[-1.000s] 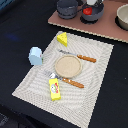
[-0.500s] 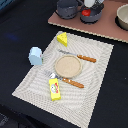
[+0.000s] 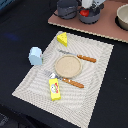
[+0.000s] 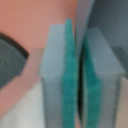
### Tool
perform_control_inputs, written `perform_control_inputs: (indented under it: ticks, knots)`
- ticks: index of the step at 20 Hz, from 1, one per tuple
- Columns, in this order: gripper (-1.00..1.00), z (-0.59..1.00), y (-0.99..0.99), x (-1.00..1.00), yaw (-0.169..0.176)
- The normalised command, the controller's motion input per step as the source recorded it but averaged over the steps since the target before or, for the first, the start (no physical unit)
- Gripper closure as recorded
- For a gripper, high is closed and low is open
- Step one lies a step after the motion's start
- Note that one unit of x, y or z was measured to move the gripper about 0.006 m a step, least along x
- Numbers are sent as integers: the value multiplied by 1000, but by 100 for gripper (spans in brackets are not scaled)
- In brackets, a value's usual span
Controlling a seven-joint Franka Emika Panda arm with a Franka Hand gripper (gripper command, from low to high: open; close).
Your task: Interact with the objects in diverse but meaningful ways.
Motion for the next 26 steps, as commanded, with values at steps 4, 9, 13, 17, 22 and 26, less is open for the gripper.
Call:
perform_control_inputs:
  ticks: [4, 9, 13, 17, 22, 26]
  knots:
    - [-100, 1000, 648, 448, -58]
    - [-100, 958, 594, 376, -40]
    - [-100, 759, 382, 282, -18]
    - [-100, 554, 253, 291, -11]
    - [-100, 473, 173, 288, 0]
    - [-100, 586, -82, 390, -16]
